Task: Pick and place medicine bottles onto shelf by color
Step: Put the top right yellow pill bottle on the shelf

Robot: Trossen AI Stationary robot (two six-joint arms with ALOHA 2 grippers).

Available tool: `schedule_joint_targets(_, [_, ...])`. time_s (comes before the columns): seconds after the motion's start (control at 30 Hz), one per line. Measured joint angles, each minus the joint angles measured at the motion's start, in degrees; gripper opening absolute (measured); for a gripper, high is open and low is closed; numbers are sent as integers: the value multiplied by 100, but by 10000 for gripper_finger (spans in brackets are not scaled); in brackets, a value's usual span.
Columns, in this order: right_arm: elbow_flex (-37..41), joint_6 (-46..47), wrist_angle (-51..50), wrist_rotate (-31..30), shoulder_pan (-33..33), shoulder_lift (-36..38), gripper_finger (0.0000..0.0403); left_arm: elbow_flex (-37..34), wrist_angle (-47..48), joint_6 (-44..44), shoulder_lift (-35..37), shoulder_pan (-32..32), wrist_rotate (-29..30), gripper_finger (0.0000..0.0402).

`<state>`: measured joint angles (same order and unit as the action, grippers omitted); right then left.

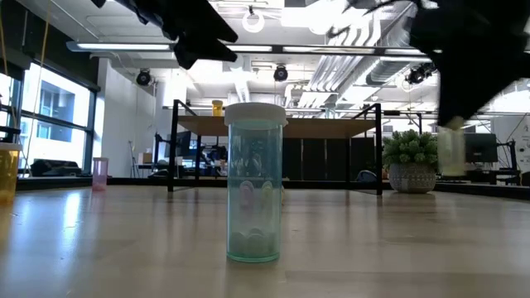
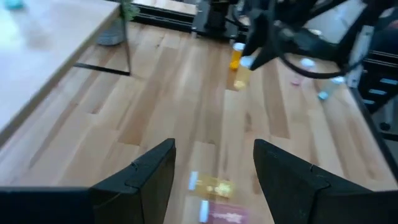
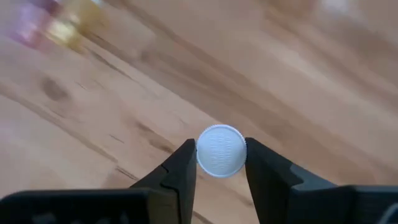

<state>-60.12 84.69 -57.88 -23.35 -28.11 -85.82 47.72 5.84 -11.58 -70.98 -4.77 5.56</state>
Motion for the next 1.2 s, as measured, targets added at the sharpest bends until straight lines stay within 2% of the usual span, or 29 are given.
schedule_joint_targets(0.23, [-837, -1925, 49, 30, 1095, 4, 109, -2, 459, -74, 246, -770, -435, 207])
schedule_joint_targets(0.63, [-1816, -5335, 977, 1186, 3596, 7, 108, 0, 570, 426, 417, -1873, -533, 207])
schedule_joint_targets(1.0, [-3090, -7148, 1106, 1304, 5079, -6, 108, 0, 989, 277, 417, -2188, -535, 207])
schedule_joint_targets(1.2, [-4005, -7647, 800, 1337, 5736, -455, 108, 0, 987, 276, 417, -2184, -535, 207])
